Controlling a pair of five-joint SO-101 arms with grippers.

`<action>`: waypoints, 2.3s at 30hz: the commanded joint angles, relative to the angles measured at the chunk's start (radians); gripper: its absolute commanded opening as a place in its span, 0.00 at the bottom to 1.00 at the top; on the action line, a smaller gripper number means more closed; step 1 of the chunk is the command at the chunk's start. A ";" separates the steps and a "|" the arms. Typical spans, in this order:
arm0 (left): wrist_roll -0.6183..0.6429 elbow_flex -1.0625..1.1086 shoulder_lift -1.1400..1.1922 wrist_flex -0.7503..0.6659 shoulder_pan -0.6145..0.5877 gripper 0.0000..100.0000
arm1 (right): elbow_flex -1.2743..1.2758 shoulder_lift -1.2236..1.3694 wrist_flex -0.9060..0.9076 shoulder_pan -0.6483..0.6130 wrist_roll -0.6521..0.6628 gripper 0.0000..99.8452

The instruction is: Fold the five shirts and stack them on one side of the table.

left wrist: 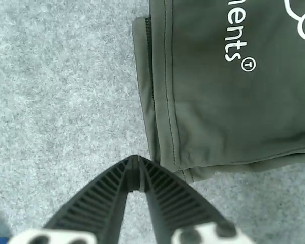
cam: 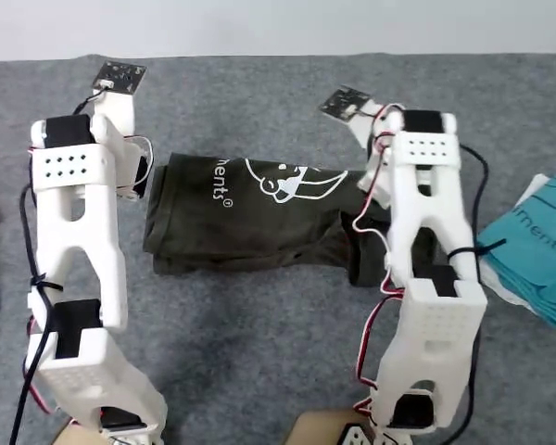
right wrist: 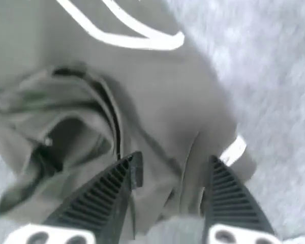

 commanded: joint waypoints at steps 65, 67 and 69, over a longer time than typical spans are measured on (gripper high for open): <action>-0.006 -0.005 -0.060 -0.061 0.068 0.00 | -0.295 0.153 0.147 0.024 -0.020 0.16; -0.006 -0.005 -0.061 -0.061 0.068 0.00 | -0.324 0.133 0.225 0.021 -0.020 0.16; -0.006 -0.005 -0.061 -0.063 0.069 0.00 | -0.338 0.105 0.275 0.019 -0.023 0.16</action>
